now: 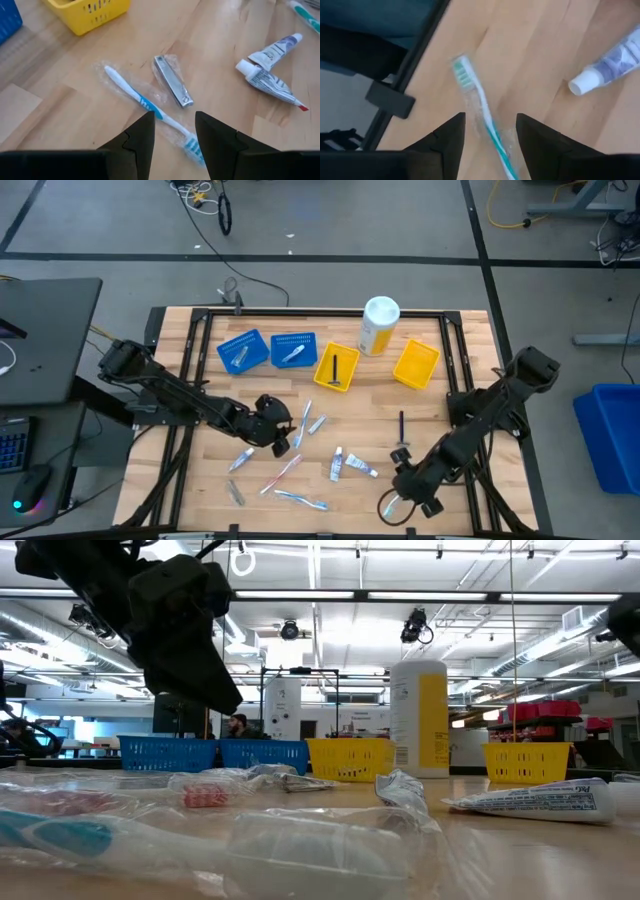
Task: Pick & Place Travel size toiletries
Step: Put the green toothbrush into the right yellow bin
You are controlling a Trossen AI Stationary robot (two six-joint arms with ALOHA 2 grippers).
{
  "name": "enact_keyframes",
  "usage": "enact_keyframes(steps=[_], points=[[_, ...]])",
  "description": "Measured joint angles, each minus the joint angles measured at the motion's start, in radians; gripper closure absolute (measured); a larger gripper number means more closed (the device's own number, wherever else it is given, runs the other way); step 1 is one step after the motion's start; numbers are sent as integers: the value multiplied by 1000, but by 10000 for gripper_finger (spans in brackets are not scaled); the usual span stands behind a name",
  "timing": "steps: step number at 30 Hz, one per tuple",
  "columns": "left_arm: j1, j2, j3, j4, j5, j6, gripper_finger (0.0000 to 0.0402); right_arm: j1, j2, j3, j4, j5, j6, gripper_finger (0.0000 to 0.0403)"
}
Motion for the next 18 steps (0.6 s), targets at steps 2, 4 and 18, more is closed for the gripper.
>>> enact_keyframes(steps=[2, 4, 18], points=[[0, 0, 0, 4, 0, 0, 253, 4, 22, 0, 6, 1, 18, 203], [0, 0, 0, 5, 0, 0, 253, 8, 48, 0, 35, -4, 23, 193], [0, 0, 0, 21, 23, 11, 253, 13, 183, 2, 53, 6, -73, 245]])
